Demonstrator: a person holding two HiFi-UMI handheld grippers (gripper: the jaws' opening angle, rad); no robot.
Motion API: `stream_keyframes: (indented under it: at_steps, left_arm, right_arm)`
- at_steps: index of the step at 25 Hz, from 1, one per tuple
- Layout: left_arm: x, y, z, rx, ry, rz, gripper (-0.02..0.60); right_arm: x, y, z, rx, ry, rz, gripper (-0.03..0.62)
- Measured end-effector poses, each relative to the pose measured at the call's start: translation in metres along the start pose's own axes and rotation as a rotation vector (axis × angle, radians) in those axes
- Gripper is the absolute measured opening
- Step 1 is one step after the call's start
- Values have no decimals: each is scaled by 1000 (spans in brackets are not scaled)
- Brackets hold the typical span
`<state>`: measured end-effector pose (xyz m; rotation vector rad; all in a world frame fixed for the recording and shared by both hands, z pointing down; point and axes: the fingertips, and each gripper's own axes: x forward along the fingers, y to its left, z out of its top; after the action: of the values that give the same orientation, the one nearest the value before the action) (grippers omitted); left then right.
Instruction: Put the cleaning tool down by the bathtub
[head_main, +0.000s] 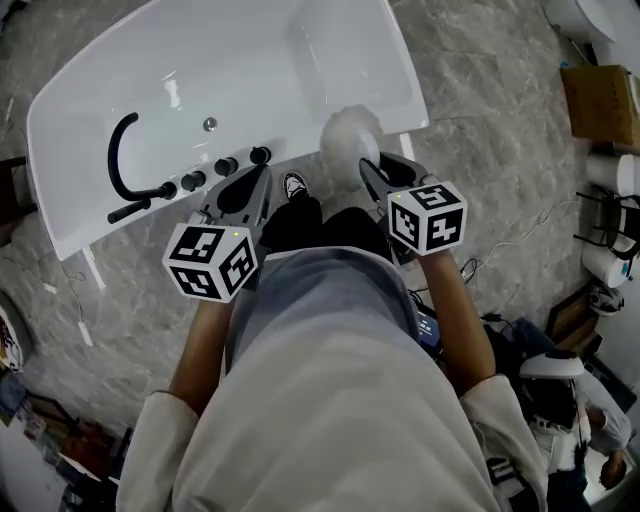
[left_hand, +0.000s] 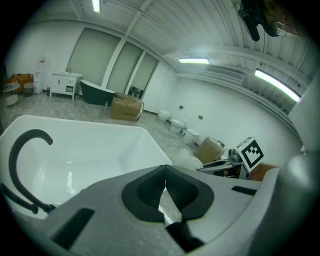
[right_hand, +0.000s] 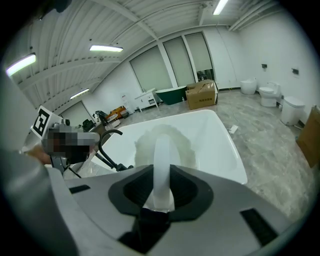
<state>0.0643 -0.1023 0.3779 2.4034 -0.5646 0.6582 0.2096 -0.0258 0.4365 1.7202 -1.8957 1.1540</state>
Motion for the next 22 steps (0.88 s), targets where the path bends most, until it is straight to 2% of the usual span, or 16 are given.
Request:
stream_keyframes:
  at_steps: [9, 13, 22]
  left_arm:
    - [-7, 31, -1, -58, -19, 29, 5]
    - [-7, 32, 0, -114, -63, 74, 5]
    - [-7, 41, 2, -164, -96, 128, 5]
  right_arm:
    - [36, 12, -2, -106, 94, 29, 80]
    - [43, 2, -5, -168, 156, 61, 80]
    - [62, -4, 1, -260, 224, 106, 80]
